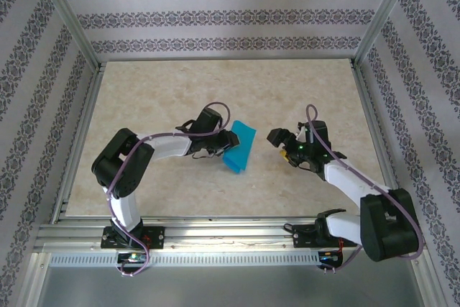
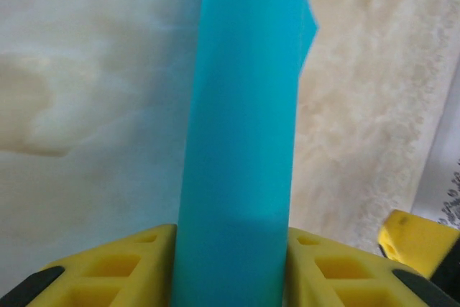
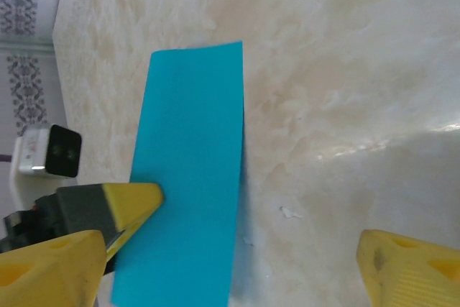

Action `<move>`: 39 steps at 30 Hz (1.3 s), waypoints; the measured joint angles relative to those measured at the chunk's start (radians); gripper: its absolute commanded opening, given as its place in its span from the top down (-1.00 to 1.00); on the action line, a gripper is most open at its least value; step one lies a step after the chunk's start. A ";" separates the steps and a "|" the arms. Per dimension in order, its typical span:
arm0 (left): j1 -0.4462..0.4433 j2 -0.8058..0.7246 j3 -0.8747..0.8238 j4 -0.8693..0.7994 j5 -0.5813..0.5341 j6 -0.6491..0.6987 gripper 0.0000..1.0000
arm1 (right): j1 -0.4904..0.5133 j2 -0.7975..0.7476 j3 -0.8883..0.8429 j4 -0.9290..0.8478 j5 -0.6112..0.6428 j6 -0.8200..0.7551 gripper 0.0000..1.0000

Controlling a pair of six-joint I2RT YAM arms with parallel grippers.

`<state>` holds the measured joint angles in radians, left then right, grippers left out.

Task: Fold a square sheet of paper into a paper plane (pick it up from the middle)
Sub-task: First fold the square sheet of paper in half at the center of the table.

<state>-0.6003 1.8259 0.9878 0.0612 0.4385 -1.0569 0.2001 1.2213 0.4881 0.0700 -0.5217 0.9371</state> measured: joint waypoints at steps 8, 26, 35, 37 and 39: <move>-0.007 -0.034 -0.124 0.103 -0.077 -0.081 0.19 | 0.095 0.113 0.069 0.018 -0.055 -0.005 -0.47; -0.027 -0.056 -0.076 0.008 -0.128 -0.026 -0.02 | 0.137 0.213 0.132 0.036 -0.097 -0.027 -0.24; -0.027 -0.056 0.006 -0.120 -0.163 0.061 -0.14 | 0.138 0.218 0.132 0.036 -0.097 -0.026 -0.24; -0.027 -0.053 0.012 -0.142 -0.166 0.072 -0.16 | 0.138 0.218 0.132 0.035 -0.097 -0.026 -0.24; -0.027 -0.052 0.014 -0.159 -0.171 0.082 -0.19 | 0.138 0.218 0.132 0.036 -0.097 -0.027 -0.24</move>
<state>-0.6273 1.7737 1.0016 -0.0975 0.2672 -0.9745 0.3386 1.4391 0.6201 0.1059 -0.6189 0.9104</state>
